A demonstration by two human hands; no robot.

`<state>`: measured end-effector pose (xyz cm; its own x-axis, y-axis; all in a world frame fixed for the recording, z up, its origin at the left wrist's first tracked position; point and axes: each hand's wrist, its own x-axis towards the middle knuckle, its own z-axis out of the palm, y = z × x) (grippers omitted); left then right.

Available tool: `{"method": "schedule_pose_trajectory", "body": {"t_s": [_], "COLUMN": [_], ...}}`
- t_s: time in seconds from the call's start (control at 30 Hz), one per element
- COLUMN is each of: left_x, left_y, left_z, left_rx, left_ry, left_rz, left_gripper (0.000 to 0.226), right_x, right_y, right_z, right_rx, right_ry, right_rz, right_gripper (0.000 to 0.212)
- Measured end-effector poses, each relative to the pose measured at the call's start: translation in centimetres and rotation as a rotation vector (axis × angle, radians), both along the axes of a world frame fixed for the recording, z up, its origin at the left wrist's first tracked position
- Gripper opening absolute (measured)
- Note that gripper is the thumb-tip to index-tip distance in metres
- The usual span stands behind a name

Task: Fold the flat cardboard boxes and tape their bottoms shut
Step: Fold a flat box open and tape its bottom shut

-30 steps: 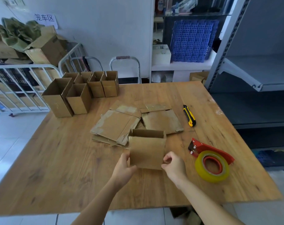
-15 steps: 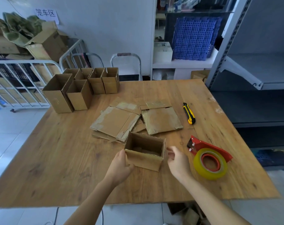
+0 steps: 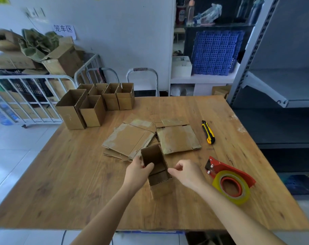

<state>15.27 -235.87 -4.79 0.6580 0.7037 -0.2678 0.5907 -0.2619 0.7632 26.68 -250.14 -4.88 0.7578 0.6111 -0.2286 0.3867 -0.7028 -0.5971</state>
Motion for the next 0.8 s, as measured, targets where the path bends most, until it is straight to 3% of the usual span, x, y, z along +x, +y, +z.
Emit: {"method": "schedule_pose_trajectory", "body": {"t_s": [0.33,0.5,0.63,0.8], "left_x": [-0.9,-0.3,0.4,-0.4], "left_y": [0.2,-0.7,-1.3,-0.2], "left_z": [-1.2,-1.1,-0.1,0.5], "left_rx": [0.079,0.11,0.15,0.242], "left_ry": [0.066,0.032,0.011,0.045], "left_rz": [-0.088,-0.104,-0.133,-0.014], "left_gripper": [0.028,0.022,0.037,0.041], "right_x": [-1.2,-1.2,-0.8,-0.4], "right_y": [-0.5,-0.5,-0.4,-0.8], "right_z": [-0.7,0.2,0.9,1.1], "right_rx": [0.126,0.106,0.05,0.019], "right_ry": [0.206,0.219,0.198,0.232], "right_rz": [-0.158,-0.092,-0.035,-0.007], "right_gripper": [0.031,0.034,0.045,0.028]}}
